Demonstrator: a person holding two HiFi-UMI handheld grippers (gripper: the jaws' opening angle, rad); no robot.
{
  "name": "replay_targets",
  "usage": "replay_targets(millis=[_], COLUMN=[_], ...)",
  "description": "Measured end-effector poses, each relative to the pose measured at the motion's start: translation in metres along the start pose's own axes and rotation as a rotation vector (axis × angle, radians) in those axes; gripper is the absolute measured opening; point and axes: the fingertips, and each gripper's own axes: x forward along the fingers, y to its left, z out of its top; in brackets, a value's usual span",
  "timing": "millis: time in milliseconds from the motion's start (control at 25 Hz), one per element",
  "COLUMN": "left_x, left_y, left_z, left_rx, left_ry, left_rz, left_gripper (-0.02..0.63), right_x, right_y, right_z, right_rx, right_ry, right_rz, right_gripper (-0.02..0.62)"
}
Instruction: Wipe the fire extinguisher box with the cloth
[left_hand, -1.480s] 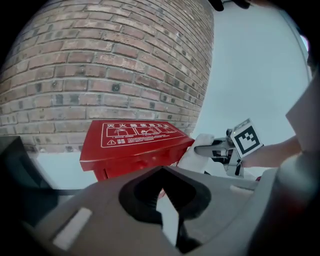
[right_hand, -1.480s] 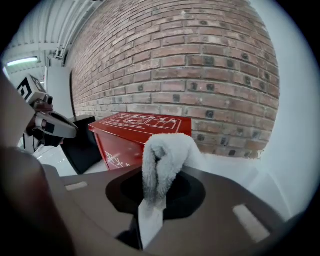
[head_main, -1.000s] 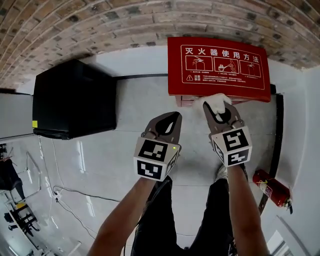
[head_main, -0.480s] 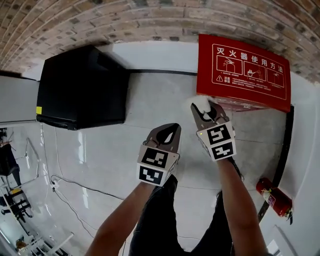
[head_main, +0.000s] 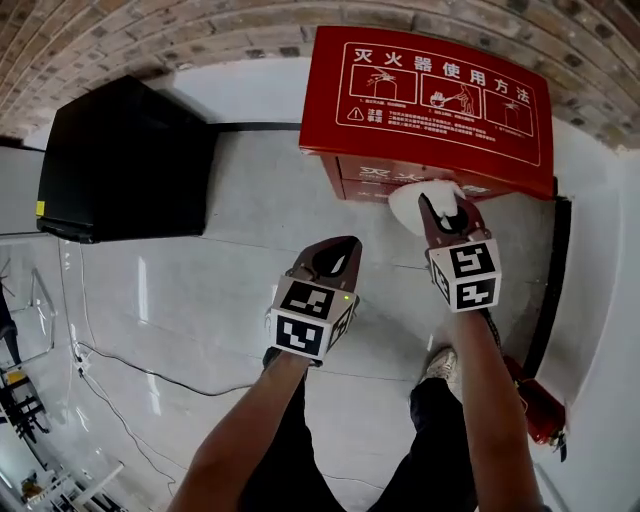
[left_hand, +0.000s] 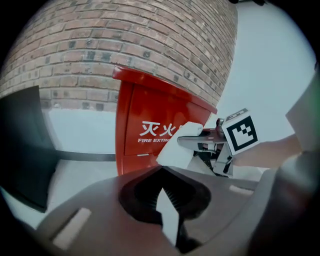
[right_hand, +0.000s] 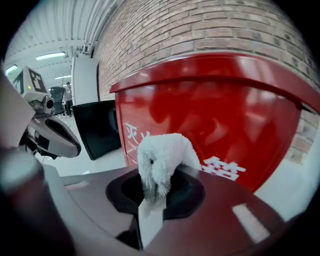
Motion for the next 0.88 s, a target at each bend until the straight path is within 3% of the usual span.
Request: replay_targets(millis=[200, 440, 560, 880], left_x=[0.033, 0.054, 0.062, 0.073], left_y=[-0.023, -0.016, -0.002, 0.032], left_z=[-0.009, -0.025, -0.033, -0.044], left_rx=[-0.005, 0.008, 0.019, -0.005], left_ry=[-0.006, 0.006, 0.004, -0.020], left_rz=[-0.011, -0.003, 0.014, 0.080], left_gripper=[0.000, 0.000, 0.000, 0.000], right_x=[-0.021, -0.023, -0.001, 0.072], right_y=[-0.058, -0.113, -0.097, -0.007], right_z=[-0.046, -0.117, -0.133, -0.117], right_rx=[-0.022, 0.126, 0.103, 0.034], right_ry=[0.044, 0.155, 0.190, 0.140], right_rz=[-0.068, -0.185, -0.136, 0.094], right_gripper=[0.078, 0.080, 0.080, 0.080])
